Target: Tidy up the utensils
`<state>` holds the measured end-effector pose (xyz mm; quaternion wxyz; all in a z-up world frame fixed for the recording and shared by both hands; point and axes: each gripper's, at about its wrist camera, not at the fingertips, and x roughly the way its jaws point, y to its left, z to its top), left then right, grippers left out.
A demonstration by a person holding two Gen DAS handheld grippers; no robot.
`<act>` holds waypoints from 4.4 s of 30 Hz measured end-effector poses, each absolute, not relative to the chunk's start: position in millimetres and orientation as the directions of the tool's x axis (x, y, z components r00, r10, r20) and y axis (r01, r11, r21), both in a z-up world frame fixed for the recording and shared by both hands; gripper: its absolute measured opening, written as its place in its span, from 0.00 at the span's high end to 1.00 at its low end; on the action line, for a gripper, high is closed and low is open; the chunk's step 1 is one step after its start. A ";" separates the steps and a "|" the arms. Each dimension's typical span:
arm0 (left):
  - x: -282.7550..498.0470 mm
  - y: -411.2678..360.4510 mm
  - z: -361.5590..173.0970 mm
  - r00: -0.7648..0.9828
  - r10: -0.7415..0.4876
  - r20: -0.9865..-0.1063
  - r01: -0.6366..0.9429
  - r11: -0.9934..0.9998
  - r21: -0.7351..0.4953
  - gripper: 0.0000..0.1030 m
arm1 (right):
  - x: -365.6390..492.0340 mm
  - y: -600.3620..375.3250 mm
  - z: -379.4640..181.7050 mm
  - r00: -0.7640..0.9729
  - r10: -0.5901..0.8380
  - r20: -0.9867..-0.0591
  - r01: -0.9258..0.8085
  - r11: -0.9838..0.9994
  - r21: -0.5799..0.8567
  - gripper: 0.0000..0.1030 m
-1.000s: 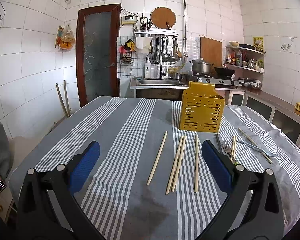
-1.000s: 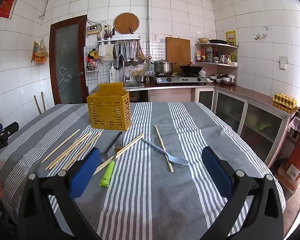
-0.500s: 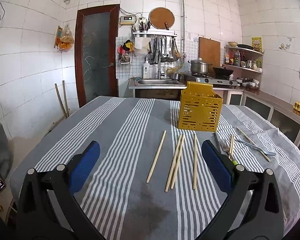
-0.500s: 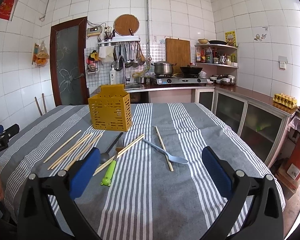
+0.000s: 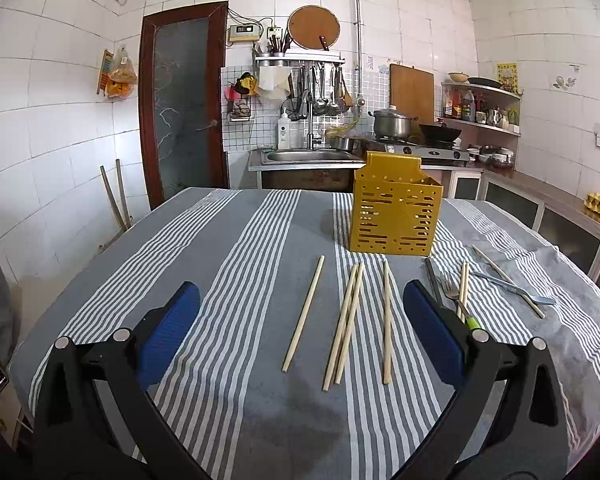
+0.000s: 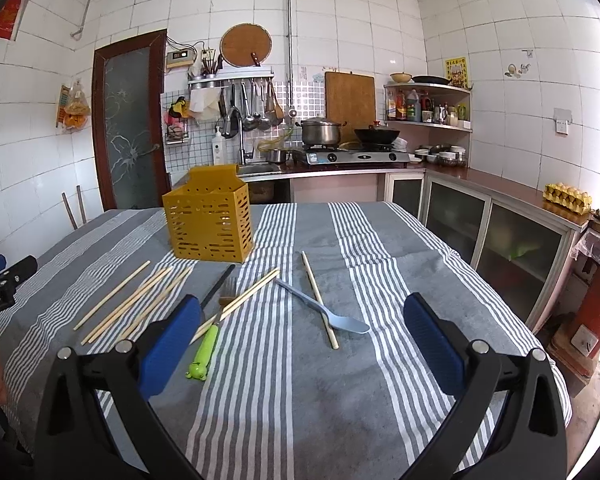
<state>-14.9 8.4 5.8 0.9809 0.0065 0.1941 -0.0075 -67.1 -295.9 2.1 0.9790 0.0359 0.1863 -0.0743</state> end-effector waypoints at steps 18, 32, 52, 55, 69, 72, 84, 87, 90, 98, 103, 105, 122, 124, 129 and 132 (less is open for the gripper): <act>10.7 8.2 -3.8 0.911 -0.018 -0.411 0.025 1.000 0.012 0.05 | -44.3 -295.0 -2.8 0.910 -0.135 -0.392 0.161 0.986 0.034 0.04; 54.3 21.2 -15.8 0.875 -0.036 -0.483 0.038 0.999 -0.007 0.05 | 18.9 -305.1 -10.7 0.870 -0.052 -0.490 0.066 0.998 0.011 0.06; 186.0 21.4 -70.4 0.693 -0.090 -0.715 0.173 0.984 0.044 0.14 | 162.9 -302.1 -88.1 0.603 0.028 -0.797 -0.094 0.995 -0.036 0.63; 195.1 16.5 -76.6 0.671 -0.096 -0.735 0.207 0.976 0.062 0.17 | 171.5 -307.7 -90.9 0.550 0.062 -0.833 -0.127 0.992 -0.010 0.64; 240.5 -10.1 -96.6 0.498 -0.105 -0.861 0.335 0.939 0.080 0.55 | 205.3 -304.9 -90.1 0.423 0.052 -0.904 -0.208 0.977 -0.041 0.72; 245.2 -18.3 -97.5 0.481 -0.098 -0.871 0.346 0.934 0.085 0.66 | 210.5 -300.2 -89.2 0.404 0.054 -0.913 -0.239 0.970 -0.049 0.78; 240.3 -19.8 -78.0 0.483 -0.180 -0.857 0.340 0.940 -0.006 0.96 | 194.5 -300.4 -65.6 0.464 0.102 -0.880 -0.236 0.972 -0.012 0.93; 234.9 -14.1 -60.8 0.525 -0.204 -0.826 0.320 0.947 -0.031 0.96 | 182.1 -306.8 -49.0 0.516 0.135 -0.846 -0.210 0.977 0.027 0.93; 228.2 -10.0 -45.2 0.562 -0.235 -0.793 0.311 0.949 -0.061 0.96 | 170.7 -312.5 -30.1 0.569 0.157 -0.807 -0.190 0.980 0.057 0.93; 207.0 -4.0 -2.9 0.676 -0.264 -0.688 0.297 0.952 -0.072 0.96 | 144.9 -324.3 4.4 0.688 0.154 -0.709 -0.176 0.983 0.042 0.93; 197.6 -1.4 13.4 0.717 -0.285 -0.636 0.287 0.952 -0.103 0.96 | 133.1 -323.9 22.8 0.741 0.148 -0.655 -0.171 0.985 0.029 0.93; 195.6 -2.8 16.7 0.723 -0.288 -0.628 0.289 0.952 -0.104 0.96 | 133.3 -324.3 26.7 0.756 0.146 -0.638 -0.171 0.985 0.022 0.93; 184.2 -4.7 100.2 0.838 -0.303 -0.455 0.293 0.951 -0.094 0.96 | 129.0 -315.7 110.6 0.873 0.176 -0.454 -0.183 0.983 0.029 0.93; 186.0 -6.0 111.8 0.850 -0.305 -0.429 0.290 0.952 -0.102 0.96 | 128.7 -313.7 118.6 0.882 0.179 -0.436 -0.186 0.982 0.028 0.93; 191.3 -12.6 137.6 0.880 -0.296 -0.372 0.277 0.955 -0.105 0.96 | 132.3 -310.2 132.2 0.904 0.177 -0.389 -0.179 0.983 0.033 0.93; 196.3 -20.0 145.6 0.883 -0.298 -0.362 0.282 0.954 -0.099 0.96 | 138.5 -305.6 136.8 0.912 0.170 -0.372 -0.169 0.985 0.034 0.93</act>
